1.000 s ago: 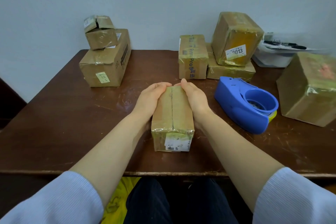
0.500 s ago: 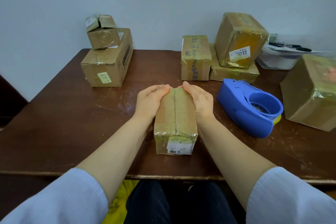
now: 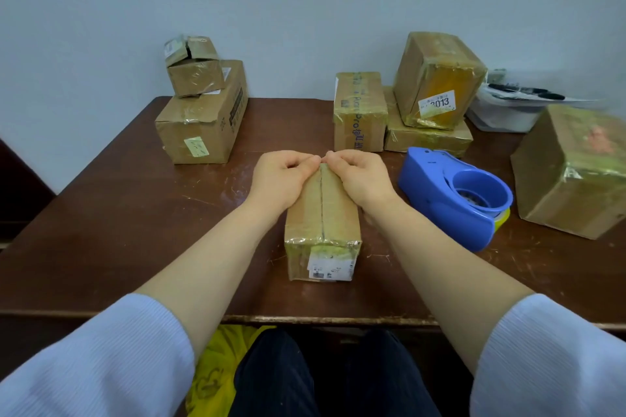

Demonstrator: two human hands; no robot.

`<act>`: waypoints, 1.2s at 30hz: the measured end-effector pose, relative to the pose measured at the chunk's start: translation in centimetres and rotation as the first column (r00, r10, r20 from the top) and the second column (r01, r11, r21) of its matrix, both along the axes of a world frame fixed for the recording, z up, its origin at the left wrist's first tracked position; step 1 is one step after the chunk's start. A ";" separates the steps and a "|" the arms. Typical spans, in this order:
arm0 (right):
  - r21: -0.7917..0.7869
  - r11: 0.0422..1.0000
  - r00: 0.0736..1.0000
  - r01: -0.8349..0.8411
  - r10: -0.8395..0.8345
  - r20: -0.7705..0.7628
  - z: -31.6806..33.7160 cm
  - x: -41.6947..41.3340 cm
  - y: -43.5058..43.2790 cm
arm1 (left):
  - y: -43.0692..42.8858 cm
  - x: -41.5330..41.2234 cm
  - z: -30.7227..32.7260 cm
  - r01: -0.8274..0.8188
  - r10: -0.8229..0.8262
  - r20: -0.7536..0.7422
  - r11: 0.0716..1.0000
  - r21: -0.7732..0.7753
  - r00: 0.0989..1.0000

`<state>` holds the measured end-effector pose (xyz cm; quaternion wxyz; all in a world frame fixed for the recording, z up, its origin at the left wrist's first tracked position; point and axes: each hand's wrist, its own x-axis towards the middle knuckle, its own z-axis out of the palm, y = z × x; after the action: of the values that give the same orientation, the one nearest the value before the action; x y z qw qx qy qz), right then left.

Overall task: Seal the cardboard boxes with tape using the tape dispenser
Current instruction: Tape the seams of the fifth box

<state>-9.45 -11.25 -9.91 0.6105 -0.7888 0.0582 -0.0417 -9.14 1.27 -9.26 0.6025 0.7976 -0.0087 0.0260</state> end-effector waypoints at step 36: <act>-0.127 0.990 0.998 0.058 -0.057 0.007 0.5 -0.9 0.3 | -0.1 -1.3 0.3 0.031 -0.028 -0.014 0.979 0.204 1.000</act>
<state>-10.35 -10.99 -9.40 0.5578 -0.8239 0.0771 -0.0641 -10.40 1.15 -8.94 0.5179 0.8551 -0.0199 0.0118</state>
